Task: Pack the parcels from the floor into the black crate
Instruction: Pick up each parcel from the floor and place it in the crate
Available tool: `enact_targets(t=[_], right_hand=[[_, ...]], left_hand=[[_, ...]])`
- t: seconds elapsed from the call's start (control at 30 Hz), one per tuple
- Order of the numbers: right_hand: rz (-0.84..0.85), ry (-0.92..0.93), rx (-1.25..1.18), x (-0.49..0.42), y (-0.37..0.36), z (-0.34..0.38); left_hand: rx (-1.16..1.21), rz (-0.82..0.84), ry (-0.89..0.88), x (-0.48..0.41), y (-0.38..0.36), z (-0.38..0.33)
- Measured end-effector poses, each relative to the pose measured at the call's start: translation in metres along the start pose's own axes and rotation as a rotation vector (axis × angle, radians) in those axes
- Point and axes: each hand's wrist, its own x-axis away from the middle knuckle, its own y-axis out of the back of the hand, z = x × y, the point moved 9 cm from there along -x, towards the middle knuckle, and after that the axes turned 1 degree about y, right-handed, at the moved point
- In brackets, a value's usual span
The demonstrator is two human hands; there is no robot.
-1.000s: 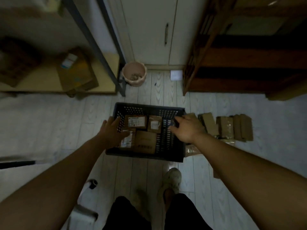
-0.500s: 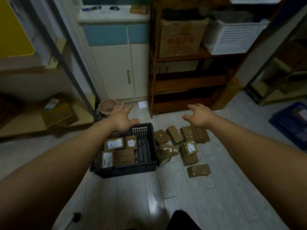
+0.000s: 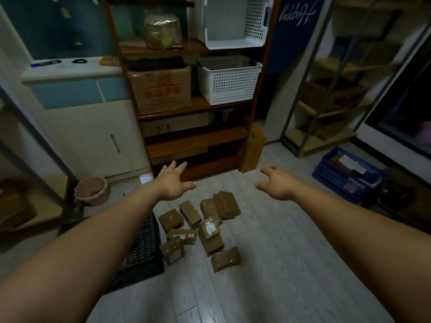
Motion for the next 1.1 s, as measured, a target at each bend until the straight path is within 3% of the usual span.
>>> enact_targets(t=[0.27, 0.73, 0.93, 1.1], right_hand=[[0.050, -0.021, -0.087, -0.065, -0.009, -0.058], [0.276, -0.062, -0.133, -0.278, -0.051, -0.107], [0.470, 0.123, -0.160, -0.356, -0.127, -0.063], [0.624, 0.263, -0.157, -0.406, -0.213, -0.035]], left_hand=[[0.083, 0.040, 0.060, -0.054, -0.032, -0.019], [0.187, 0.191, 0.263, -0.252, -0.085, 0.044], [0.332, 0.223, 0.355, -0.270, -0.142, 0.053], [0.507, 0.151, 0.607, -0.268, -0.214, 0.086]])
